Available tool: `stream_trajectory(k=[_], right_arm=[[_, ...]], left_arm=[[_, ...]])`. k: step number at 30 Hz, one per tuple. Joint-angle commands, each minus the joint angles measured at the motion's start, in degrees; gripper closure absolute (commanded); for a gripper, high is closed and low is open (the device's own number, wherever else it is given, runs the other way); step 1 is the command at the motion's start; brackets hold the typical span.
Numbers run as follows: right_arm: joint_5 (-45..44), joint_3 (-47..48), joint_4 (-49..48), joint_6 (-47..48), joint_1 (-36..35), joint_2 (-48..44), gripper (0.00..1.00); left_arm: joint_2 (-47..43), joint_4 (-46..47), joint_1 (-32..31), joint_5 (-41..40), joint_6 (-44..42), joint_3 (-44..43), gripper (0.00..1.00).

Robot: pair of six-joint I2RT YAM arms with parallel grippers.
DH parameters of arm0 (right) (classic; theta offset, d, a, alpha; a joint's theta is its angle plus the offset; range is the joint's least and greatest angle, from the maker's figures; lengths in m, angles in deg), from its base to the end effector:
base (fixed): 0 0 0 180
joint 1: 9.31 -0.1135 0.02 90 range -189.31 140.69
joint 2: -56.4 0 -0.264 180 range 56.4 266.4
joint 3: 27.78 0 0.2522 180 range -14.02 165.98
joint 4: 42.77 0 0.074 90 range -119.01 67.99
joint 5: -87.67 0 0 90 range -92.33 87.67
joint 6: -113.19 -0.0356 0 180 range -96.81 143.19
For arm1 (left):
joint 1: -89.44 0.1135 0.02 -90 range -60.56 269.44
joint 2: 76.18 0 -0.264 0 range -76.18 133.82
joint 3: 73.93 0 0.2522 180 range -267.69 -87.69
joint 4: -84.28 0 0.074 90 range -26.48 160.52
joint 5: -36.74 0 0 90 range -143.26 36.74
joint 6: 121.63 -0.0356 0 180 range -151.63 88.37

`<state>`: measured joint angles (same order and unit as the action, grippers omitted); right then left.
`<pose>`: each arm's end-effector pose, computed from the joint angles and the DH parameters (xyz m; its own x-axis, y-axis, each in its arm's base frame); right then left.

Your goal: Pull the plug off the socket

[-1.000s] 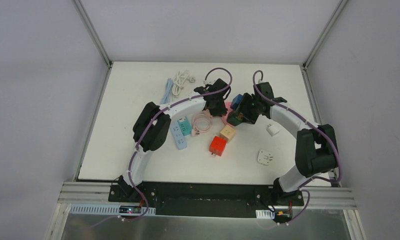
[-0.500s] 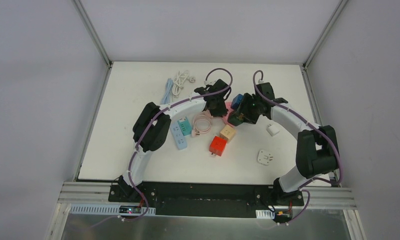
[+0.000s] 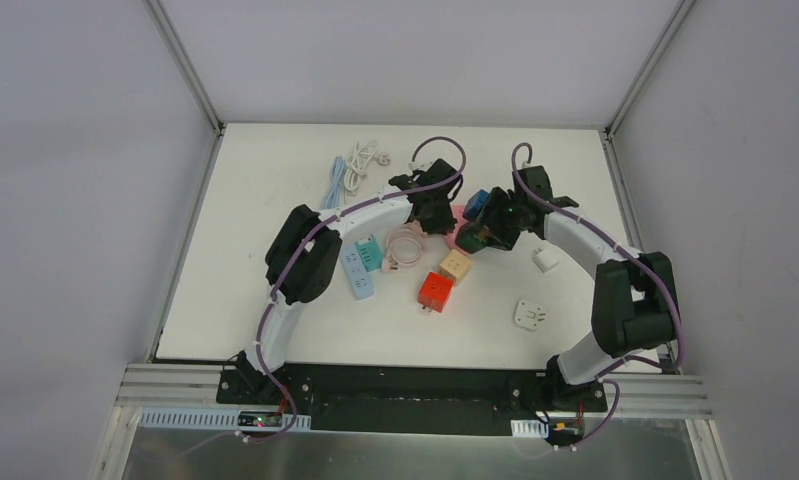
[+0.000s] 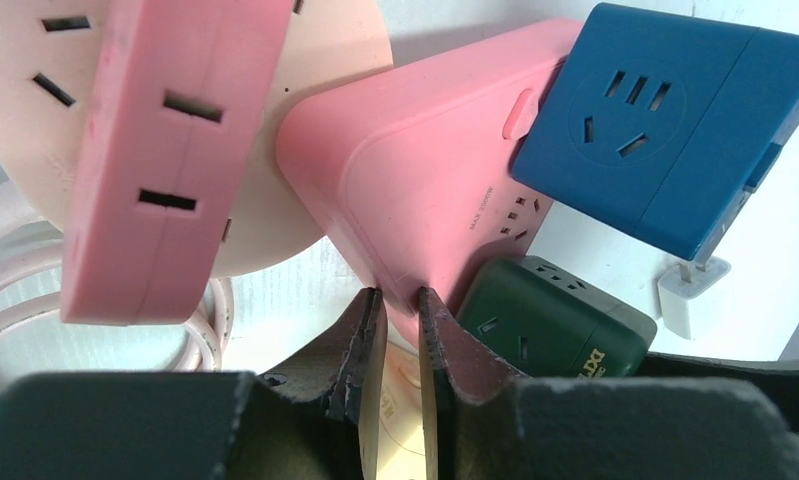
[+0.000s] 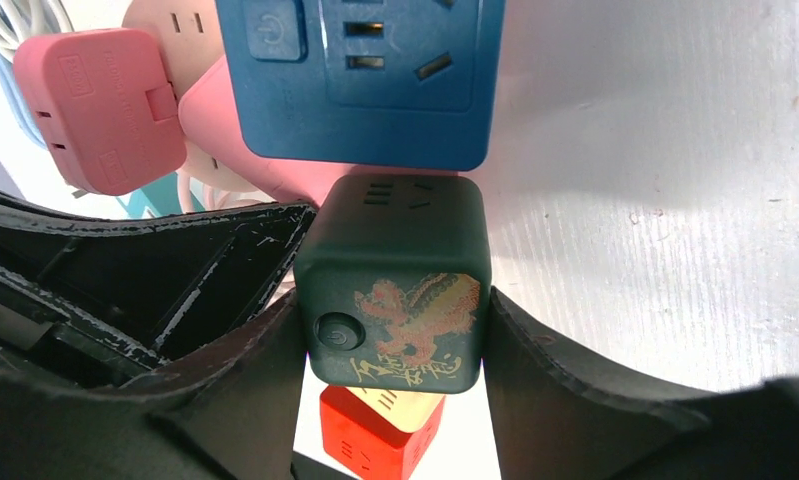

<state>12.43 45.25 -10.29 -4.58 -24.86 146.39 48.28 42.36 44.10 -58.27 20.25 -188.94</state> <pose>0.3171 0.0977 0.2216 -0.8428 0.2332 -0.4852 -0.0296 0.8799 0.4742 0.3442 -0.3439 0.2043 -0.8663 -0.2384 -0.4391 -0.0182 0.8933 -0.4490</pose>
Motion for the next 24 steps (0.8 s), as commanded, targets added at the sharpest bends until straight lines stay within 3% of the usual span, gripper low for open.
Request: stream_trajectory(k=[1,3,8,13,16,18,24], right_arm=[[11.6,1.8,-9.0,-5.6,3.2,-6.1,1.00],[9.3,1.8,-8.5,-4.2,1.6,-5.8,1.00],[-7.3,3.9,-1.4,2.6,-5.0,-3.5,1.00],[-17.3,12.0,11.7,2.9,-5.3,0.9,1.00],[-11.6,18.7,19.7,2.8,-3.6,5.9,1.00],[-9.9,18.5,19.8,2.8,-3.4,6.6,1.00],[-3.9,9.6,7.7,3.2,-1.6,-0.8,1.00]], left_arm=[[2.4,-8.0,-0.2,-1.9,-2.1,2.8,0.83],[2.4,-8.0,-0.2,-1.9,-2.1,2.8,0.83],[2.5,-8.0,-0.2,-1.9,-2.3,2.6,0.83],[2.5,-8.0,-0.3,-1.9,-2.2,2.6,0.83],[2.6,-8.1,-0.3,-1.9,-2.2,2.5,0.85],[2.6,-8.2,-0.3,-2.0,-2.2,2.5,0.85],[2.7,-8.3,-0.2,-2.1,-2.3,2.2,0.86]])
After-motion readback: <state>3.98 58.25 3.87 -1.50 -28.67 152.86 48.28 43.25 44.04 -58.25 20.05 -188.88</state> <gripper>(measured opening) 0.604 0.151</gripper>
